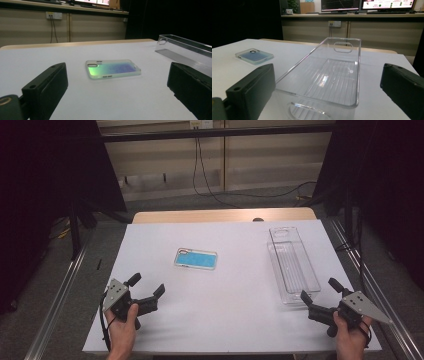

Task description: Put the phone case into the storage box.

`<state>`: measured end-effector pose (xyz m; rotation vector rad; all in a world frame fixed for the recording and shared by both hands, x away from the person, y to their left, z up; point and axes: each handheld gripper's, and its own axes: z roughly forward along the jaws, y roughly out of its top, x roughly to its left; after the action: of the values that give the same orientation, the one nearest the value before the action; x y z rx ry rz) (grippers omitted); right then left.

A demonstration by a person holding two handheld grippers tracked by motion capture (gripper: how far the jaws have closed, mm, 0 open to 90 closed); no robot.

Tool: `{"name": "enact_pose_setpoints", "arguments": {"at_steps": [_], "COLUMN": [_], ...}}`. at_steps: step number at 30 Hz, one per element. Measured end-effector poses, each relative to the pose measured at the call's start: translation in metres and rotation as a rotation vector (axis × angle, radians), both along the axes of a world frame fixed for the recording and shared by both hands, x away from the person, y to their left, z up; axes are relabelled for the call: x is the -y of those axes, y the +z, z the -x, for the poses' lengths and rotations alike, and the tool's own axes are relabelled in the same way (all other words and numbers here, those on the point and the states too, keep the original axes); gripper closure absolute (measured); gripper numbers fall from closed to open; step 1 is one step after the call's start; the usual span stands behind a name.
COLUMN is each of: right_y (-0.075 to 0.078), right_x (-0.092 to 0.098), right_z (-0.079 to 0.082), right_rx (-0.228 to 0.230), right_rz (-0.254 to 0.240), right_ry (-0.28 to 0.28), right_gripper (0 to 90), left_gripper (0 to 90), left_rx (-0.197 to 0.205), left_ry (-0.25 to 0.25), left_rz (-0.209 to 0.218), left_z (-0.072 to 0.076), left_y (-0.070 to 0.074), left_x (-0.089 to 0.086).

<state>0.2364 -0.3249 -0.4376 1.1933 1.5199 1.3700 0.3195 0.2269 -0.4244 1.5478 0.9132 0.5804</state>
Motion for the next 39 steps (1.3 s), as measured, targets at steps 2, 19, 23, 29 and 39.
{"name": "enact_pose_setpoints", "arguments": {"at_steps": [2,19,23,29,39], "right_y": [0.000,0.001,0.001,0.001,0.001], "right_x": [0.000,-0.002,-0.001,-0.001,-0.001], "right_z": [0.001,0.001,0.001,0.001,0.001], "right_rx": [-0.003,0.002,0.000,-0.002,-0.003], "right_rz": [-0.001,0.009,0.006,0.008,0.009], "right_ry": [0.001,0.000,-0.004,-0.007,-0.003], "right_gripper": [0.0,0.0,0.0,0.0,0.0], "left_gripper": [3.2,1.6,1.6,1.7,1.9], "left_rx": [0.009,0.062,0.067,0.081,0.073], "left_ry": [-0.005,-0.112,-0.096,-0.096,-0.113], "left_rz": [-0.010,-0.034,-0.023,-0.016,-0.012], "left_z": [-0.002,-0.020,-0.024,-0.028,-0.040], "left_y": [0.002,0.008,0.010,0.011,0.012], "left_x": [0.004,0.031,0.038,0.046,0.056]}}
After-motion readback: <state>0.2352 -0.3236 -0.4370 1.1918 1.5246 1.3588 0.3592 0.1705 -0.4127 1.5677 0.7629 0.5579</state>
